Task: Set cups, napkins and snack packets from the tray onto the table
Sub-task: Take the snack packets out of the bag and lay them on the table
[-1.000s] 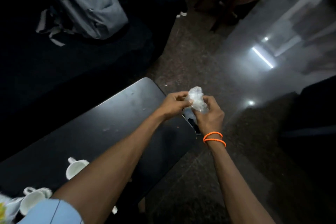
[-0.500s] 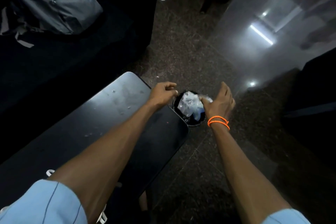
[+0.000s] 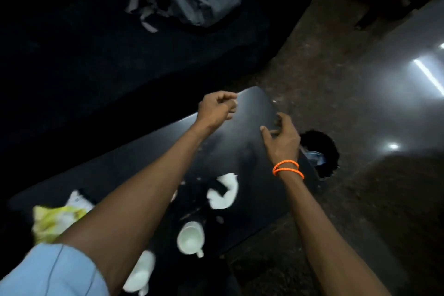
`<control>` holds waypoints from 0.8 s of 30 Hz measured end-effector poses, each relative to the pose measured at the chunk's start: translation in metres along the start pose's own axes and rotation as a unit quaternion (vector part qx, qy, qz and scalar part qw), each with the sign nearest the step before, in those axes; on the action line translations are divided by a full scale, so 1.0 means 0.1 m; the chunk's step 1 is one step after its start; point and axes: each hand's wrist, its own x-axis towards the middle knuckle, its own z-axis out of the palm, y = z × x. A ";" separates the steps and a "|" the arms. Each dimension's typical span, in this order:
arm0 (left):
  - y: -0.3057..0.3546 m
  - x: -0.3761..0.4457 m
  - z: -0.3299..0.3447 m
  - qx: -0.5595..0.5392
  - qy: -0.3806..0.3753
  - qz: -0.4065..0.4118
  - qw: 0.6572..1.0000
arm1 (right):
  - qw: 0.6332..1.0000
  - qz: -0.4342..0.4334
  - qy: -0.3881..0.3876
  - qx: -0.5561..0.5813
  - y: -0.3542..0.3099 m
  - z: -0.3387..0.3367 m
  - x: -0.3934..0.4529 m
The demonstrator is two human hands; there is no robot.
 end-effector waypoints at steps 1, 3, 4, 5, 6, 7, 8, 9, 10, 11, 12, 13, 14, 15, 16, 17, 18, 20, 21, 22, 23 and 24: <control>-0.01 -0.03 -0.29 -0.014 0.021 -0.005 1.000 | 1.000 -0.010 -0.007 0.013 -0.24 0.14 -0.04; -0.04 -0.12 -0.90 -0.037 0.066 -0.011 0.997 | 0.999 -0.028 -0.021 0.040 -0.71 0.41 -0.14; -0.08 -0.20 -1.24 -0.047 0.094 -0.014 0.994 | 0.997 -0.039 -0.034 0.054 -0.95 0.56 -0.22; -0.15 -0.31 -1.62 -0.060 0.128 -0.013 0.990 | 0.995 -0.052 -0.052 0.065 -1.21 0.75 -0.35; -0.23 -0.43 -1.95 -0.073 0.160 -0.012 0.984 | 0.993 -0.066 -0.070 0.073 -1.44 0.91 -0.48; -0.33 -0.58 -2.28 -0.086 0.194 -0.013 0.977 | 0.989 -0.080 -0.091 0.081 -1.65 1.09 -0.64; -0.45 -0.75 -2.58 -0.098 0.229 -0.016 0.968 | 0.985 -0.093 -0.115 0.086 -1.85 1.27 -0.82; -0.60 -0.95 -2.87 -0.109 0.266 -0.022 0.957 | 0.980 -0.103 -0.144 0.090 -2.02 1.46 -1.02; -0.76 -1.18 -3.12 -0.115 0.305 -0.030 0.945 | 0.973 -0.111 -0.179 0.092 -2.17 1.65 -1.25; -0.94 -1.41 -3.34 -0.116 0.345 -0.044 0.930 | 0.964 -0.116 -0.221 0.094 -2.29 1.84 -1.49; -1.13 -1.65 -3.53 -0.115 0.382 -0.063 0.915 | 0.952 -0.120 -0.268 0.092 -2.38 2.02 -1.74; -1.34 -1.88 -3.69 -0.110 0.415 -0.083 0.899 | 0.937 -0.124 -0.317 0.076 -2.46 2.20 -1.98; -1.54 -2.11 -3.83 -0.097 0.446 -0.103 0.884 | 0.922 -0.132 -0.363 0.039 -2.50 2.38 -2.21; -1.72 -2.32 -3.93 -0.075 0.469 -0.125 0.871 | 0.903 -0.143 -0.404 -0.018 -2.52 2.55 -2.42; -1.88 -2.51 -4.00 -0.050 0.479 -0.148 0.864 | 0.880 -0.153 -0.442 -0.080 -2.53 2.69 -2.61; -2.04 -2.66 -4.05 -0.023 0.477 -0.173 0.861 | 0.857 -0.155 -0.472 -0.134 -2.52 2.80 -2.79; -2.18 -2.79 -4.06 -0.002 0.466 -0.199 0.862 | 0.838 -0.154 -0.494 -0.173 -2.50 2.88 -2.96; -2.42 -2.96 -3.97 0.010 0.417 -0.257 0.872 | 0.810 -0.161 -0.516 -0.229 -2.40 2.97 -3.25; -2.53 -3.02 -3.90 -0.010 0.388 -0.284 0.877 | 0.799 -0.169 -0.517 -0.254 -2.32 2.99 -3.39; -2.62 -3.06 -3.82 -0.043 0.365 -0.306 0.878 | 0.794 -0.172 -0.514 -0.274 -2.25 3.01 -3.52; -2.70 -3.10 -3.74 -0.079 0.351 -0.325 0.875 | 0.794 -0.167 -0.509 -0.286 -2.19 3.03 -3.64; -2.77 -3.15 -3.67 -0.118 0.343 -0.336 0.869 | 0.798 -0.157 -0.504 -0.292 -2.13 3.06 -3.74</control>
